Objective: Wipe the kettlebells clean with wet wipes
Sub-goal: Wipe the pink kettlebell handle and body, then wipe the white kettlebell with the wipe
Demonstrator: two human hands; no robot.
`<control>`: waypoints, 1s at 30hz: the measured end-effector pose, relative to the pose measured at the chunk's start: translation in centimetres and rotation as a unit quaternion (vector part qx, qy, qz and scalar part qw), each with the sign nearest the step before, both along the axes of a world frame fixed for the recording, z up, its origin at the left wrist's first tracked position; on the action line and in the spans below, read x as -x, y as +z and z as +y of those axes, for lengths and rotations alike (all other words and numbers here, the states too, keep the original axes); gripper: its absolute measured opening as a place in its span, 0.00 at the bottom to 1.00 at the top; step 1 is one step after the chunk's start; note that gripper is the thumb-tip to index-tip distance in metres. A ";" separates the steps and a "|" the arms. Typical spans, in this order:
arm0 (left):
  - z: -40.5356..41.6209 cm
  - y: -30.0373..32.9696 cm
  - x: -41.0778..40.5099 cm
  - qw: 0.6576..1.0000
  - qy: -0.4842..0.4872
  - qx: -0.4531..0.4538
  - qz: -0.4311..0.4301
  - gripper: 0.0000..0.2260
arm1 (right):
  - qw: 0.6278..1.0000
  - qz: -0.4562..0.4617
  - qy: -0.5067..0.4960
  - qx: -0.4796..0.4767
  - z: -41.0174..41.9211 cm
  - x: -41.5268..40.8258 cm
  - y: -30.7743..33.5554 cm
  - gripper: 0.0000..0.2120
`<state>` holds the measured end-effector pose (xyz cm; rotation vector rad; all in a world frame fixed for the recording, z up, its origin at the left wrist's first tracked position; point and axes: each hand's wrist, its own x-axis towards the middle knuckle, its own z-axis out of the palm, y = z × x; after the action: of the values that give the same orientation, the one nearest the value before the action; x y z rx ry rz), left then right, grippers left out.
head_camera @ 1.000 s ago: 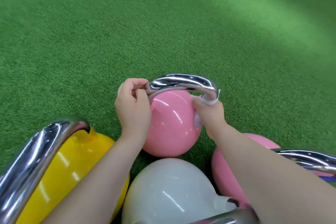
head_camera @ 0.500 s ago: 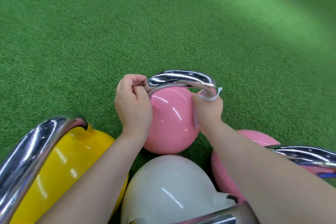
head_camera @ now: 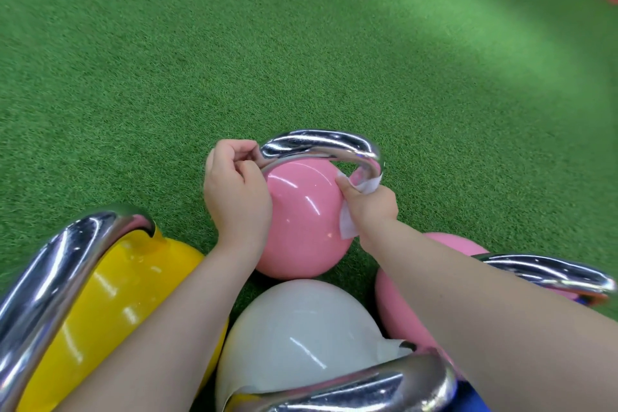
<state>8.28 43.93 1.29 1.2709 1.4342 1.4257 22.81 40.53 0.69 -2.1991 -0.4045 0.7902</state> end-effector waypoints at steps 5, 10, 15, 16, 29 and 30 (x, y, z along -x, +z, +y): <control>-0.2 0.1 0.2 1.000 -0.006 0.024 -0.019 0.19 | 0.998 0.050 0.009 0.039 -1.2 -0.3 0.4 0.21; -0.5 1.1 0.4 0.991 -0.040 0.072 -0.105 0.17 | 0.965 0.212 0.153 -0.002 -4.0 -1.5 4.4 0.16; -2.2 1.2 0.7 0.994 -0.043 0.072 -0.073 0.18 | 0.922 0.240 0.303 -0.005 -8.2 -3.0 8.8 0.13; -2.9 1.2 0.8 0.995 -0.047 0.062 -0.061 0.18 | 0.922 0.224 0.317 -0.002 -9.1 -3.3 9.4 0.15; -9.6 6.4 1.5 0.864 -0.465 0.174 0.083 0.08 | 0.838 0.051 0.529 0.122 -16.6 -0.5 10.8 0.30; -9.9 6.7 1.5 0.858 -0.476 0.168 0.096 0.08 | 0.846 0.064 0.517 0.110 -16.8 -0.3 10.4 0.29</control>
<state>6.81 34.04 8.04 1.5739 0.8603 0.3697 23.07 23.75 11.12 -2.0024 -1.5619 1.5845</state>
